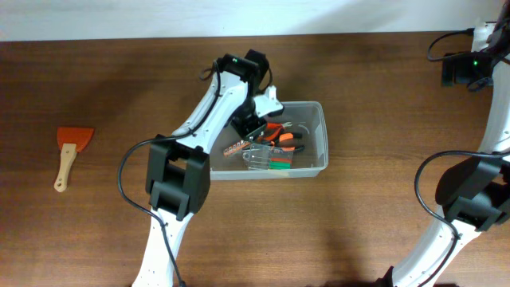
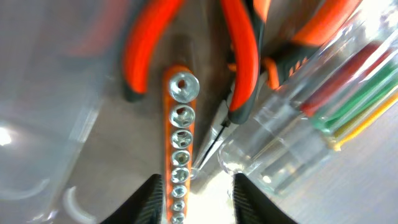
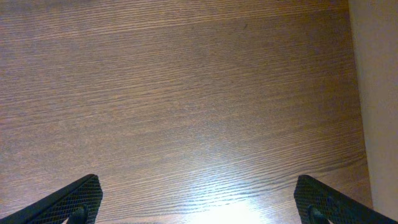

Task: Pack container
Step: 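Lower the socket rail into the container and open the left gripper, then raise the left gripper and move it left toward the orange scraper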

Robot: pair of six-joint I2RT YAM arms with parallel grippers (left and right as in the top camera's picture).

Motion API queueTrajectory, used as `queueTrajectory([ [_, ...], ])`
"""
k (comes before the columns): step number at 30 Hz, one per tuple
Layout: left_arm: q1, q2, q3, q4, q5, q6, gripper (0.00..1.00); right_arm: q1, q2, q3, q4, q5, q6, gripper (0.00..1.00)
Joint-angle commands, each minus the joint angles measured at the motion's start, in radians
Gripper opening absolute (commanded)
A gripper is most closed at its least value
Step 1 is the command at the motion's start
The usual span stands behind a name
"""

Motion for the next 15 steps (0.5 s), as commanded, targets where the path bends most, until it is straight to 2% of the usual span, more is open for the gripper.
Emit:
queueTrajectory([
  [1, 0.0, 0.0, 0.143, -0.024, -0.014, -0.056, 0.47, -0.006, -0.008, 0.001, 0.003, -0.005, 0.001, 0.99],
  [3, 0.003, 0.0, 0.238, -0.051, -0.059, -0.087, 0.48, -0.006, -0.008, 0.001, 0.003, -0.005, 0.001, 0.99],
  [6, 0.012, 0.0, 0.39, -0.098, -0.152, -0.13, 0.64, -0.006, -0.008, 0.001, 0.003, -0.005, 0.001, 0.99],
  [9, 0.031, 0.0, 0.525, -0.152, -0.292, -0.196, 0.72, -0.006, -0.008, 0.001, 0.003, -0.005, 0.001, 0.99],
  [10, 0.039, 0.0, 0.558, -0.169, -0.337, -0.224, 0.82, -0.006, -0.008, 0.001, 0.003, -0.005, 0.001, 0.99],
  [13, 0.082, 0.0, 0.65, -0.227, -0.432, -0.331, 0.87, -0.006, -0.008, 0.001, 0.003, -0.005, 0.001, 0.99],
  [14, 0.107, 0.0, 0.677, -0.253, -0.441, -0.375, 0.93, -0.006, -0.008, 0.001, 0.003, -0.005, 0.001, 0.98],
  [15, 0.125, 0.0, 0.69, -0.27, -0.44, -0.399, 0.95, -0.006, -0.008, 0.001, 0.003, -0.005, 0.001, 0.99],
])
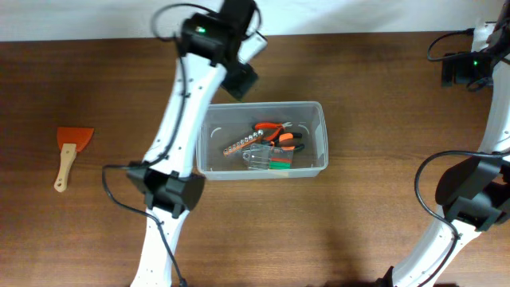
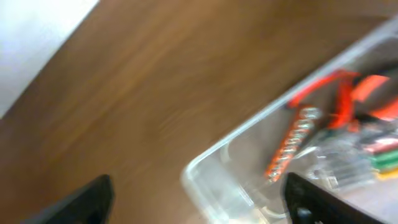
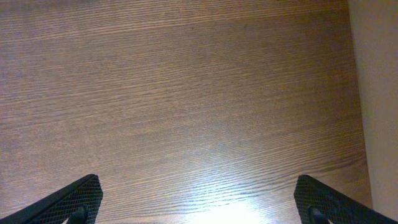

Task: Pack container
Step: 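Raise the left gripper and move it left toward the orange scraper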

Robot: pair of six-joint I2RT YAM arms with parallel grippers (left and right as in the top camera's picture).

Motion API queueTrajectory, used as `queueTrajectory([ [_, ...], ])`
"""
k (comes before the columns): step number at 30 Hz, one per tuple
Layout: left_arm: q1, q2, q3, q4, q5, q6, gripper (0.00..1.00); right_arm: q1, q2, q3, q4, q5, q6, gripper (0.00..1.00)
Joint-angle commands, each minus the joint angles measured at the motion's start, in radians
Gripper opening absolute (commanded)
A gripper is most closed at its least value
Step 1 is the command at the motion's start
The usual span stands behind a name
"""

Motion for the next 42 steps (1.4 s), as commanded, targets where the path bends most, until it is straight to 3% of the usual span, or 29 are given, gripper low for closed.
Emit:
queueTrajectory([
  [1, 0.089, 0.0, 0.061, -0.04, -0.114, -0.182, 0.95, -0.006, -0.008, 0.002, 0.003, -0.005, 0.001, 0.99],
  [3, 0.14, -0.003, 0.06, -0.04, -0.102, -0.235, 0.96, -0.006, -0.008, 0.002, 0.003, -0.005, 0.0, 0.99],
  [13, 0.298, -0.048, 0.06, -0.04, 0.061, -0.254, 1.0, -0.006, -0.008, 0.002, 0.003, -0.005, 0.0, 0.99],
  [22, 0.316, -0.259, 0.032, -0.04, 0.002, -0.254, 0.99, -0.006, -0.008, 0.002, 0.003, -0.005, 0.0, 0.99],
  [33, 0.495, -0.577, -0.528, -0.04, -0.08, -0.305, 0.99, -0.006, -0.008, 0.002, 0.003, -0.005, 0.0, 0.99],
  [42, 0.69, -0.602, -0.867, 0.014, -0.089, -0.246, 0.99, -0.006, -0.008, 0.002, 0.003, -0.005, 0.001, 0.99],
])
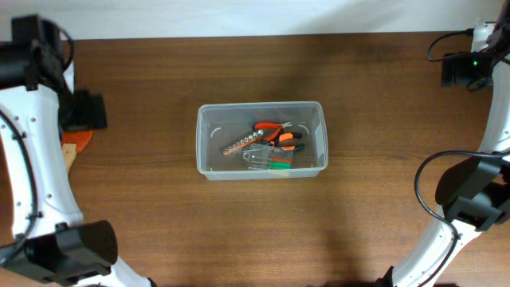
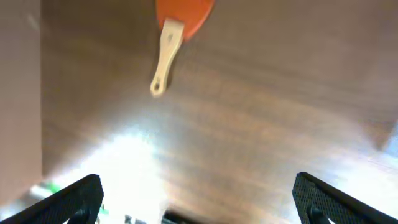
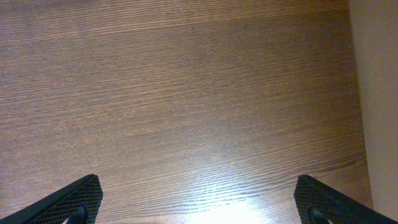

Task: Pack container
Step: 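Raise the left gripper and move it left toward the orange scraper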

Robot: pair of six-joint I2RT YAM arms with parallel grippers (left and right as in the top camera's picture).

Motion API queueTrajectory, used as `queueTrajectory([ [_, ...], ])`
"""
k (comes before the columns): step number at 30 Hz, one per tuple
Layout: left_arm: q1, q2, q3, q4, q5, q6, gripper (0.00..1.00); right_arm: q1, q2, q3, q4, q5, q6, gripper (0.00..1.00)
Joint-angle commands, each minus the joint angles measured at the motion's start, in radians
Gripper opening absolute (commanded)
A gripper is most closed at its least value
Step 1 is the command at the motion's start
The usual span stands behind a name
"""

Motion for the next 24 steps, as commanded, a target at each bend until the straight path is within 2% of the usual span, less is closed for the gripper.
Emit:
queueTrajectory([
  [1, 0.07, -0.014, -0.119, 0.053, -0.02, 0.056, 0.99, -0.006, -0.008, 0.002, 0.003, -0.005, 0.001, 0.99],
  [6, 0.171, -0.014, -0.277, 0.209, -0.018, 0.069, 0.99, -0.006, -0.008, 0.002, 0.003, -0.005, 0.001, 0.99],
  [13, 0.216, -0.014, -0.33, 0.251, 0.031, 0.077, 0.99, -0.006, -0.008, 0.002, 0.003, -0.005, 0.001, 0.99],
  [19, 0.223, -0.013, -0.33, 0.389, 0.217, 0.38, 0.99, -0.006, -0.008, 0.002, 0.003, -0.005, 0.001, 0.99],
  [24, 0.273, -0.001, -0.33, 0.453, 0.215, 0.462, 0.99, -0.006, -0.008, 0.002, 0.003, -0.005, 0.001, 0.99],
])
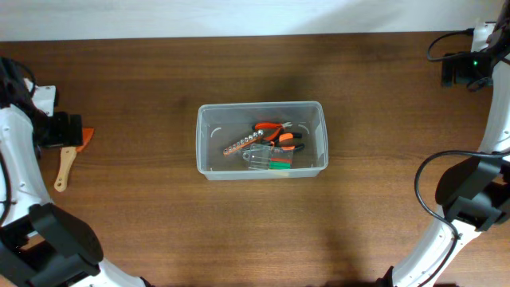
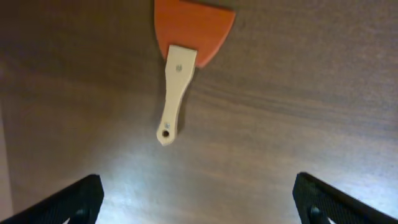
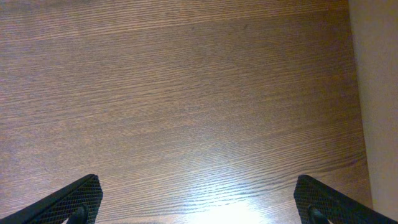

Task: Pack container
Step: 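Raise the left gripper and move it left toward the orange scraper, then lower the left gripper and grasp the scraper's wooden handle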

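A clear plastic container (image 1: 209, 159) stands mid-table and holds orange-handled pliers (image 1: 275, 133), an orange socket rail (image 1: 234, 146) and a clear case of screwdriver bits (image 1: 267, 160). An orange scraper with a pale wooden handle (image 2: 176, 93) lies on the table at the far left (image 1: 63, 166). My left gripper (image 2: 199, 200) hangs open over the scraper, its fingers wide apart and empty. My right gripper (image 3: 200, 200) is open over bare table at the far right corner.
The table's right edge (image 3: 356, 106) shows in the right wrist view, with a pale floor beyond it. The right arm's base (image 1: 470, 199) stands at the right side. Dark wood surrounds the container.
My left gripper has shifted a little to the left and squared up over the scraper, which now lies nearer the middle of the wrist view. The right arm has not moved.
My left gripper was down inside the container by the socket rail and pliers. Then it was raised behind the container, open. Then it was at the far left above the scraper, and now it hangs directly over it. The right gripper stayed put.
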Robot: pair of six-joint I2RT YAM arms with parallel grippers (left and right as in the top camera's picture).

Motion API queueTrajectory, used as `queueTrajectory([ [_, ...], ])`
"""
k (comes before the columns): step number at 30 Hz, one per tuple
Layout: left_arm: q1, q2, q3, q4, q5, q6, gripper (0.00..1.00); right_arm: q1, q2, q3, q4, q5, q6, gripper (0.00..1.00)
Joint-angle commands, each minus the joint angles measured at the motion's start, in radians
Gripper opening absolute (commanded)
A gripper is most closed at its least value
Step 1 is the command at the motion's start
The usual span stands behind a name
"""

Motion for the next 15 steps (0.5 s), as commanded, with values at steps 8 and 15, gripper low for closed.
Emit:
queueTrajectory([
  [8, 0.139, 0.053, -0.004, 0.029, 0.068, 0.201, 0.99, -0.006, -0.008, 0.001, 0.003, -0.005, 0.0, 0.99],
  [15, 0.131, 0.156, -0.004, 0.03, 0.092, 0.222, 0.99, -0.006, -0.008, 0.001, 0.003, -0.005, 0.001, 0.99],
])
